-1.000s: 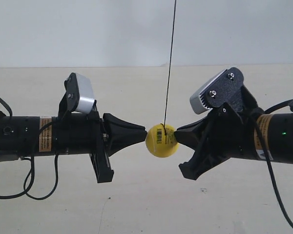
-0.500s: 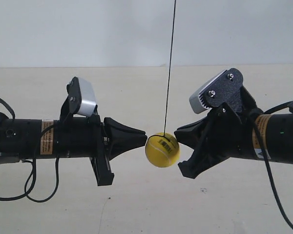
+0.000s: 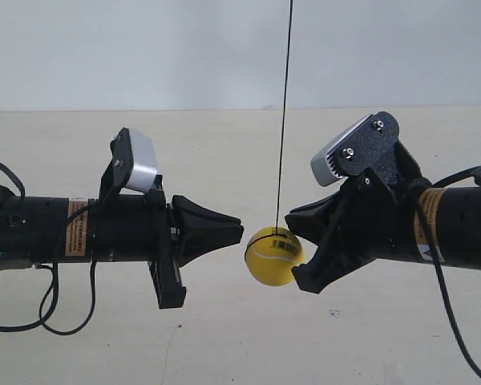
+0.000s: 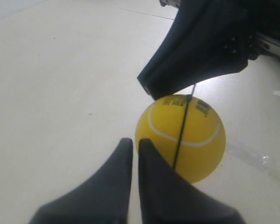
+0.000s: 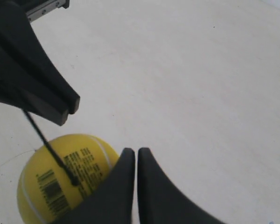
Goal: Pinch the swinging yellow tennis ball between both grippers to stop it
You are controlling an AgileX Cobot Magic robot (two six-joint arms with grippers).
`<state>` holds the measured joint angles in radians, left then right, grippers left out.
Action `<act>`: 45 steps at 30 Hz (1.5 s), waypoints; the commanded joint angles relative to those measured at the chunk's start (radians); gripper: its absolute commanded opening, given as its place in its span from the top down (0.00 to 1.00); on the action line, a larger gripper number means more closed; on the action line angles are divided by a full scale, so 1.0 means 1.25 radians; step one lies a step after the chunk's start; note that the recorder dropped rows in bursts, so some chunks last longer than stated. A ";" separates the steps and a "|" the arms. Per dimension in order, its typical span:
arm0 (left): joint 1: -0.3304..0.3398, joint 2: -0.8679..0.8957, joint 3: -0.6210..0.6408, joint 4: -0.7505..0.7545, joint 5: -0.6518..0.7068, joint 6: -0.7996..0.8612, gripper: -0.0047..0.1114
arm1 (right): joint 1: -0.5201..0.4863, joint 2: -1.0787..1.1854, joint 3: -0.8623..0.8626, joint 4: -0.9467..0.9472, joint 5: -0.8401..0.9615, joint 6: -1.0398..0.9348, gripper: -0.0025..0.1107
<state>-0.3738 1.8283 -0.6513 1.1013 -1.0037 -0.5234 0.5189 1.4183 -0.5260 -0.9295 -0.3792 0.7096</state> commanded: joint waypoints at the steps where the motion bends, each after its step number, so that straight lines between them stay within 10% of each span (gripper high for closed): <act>1: -0.009 -0.001 -0.003 0.034 -0.031 -0.023 0.92 | 0.002 0.003 -0.004 0.004 -0.004 -0.001 0.98; 45: -0.009 -0.001 -0.003 0.073 -0.009 -0.061 0.92 | 0.002 -0.003 0.001 -0.183 -0.013 0.217 0.98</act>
<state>-0.3802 1.8283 -0.6513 1.1942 -0.9986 -0.5925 0.5189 1.4183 -0.5260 -1.1482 -0.3595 0.9786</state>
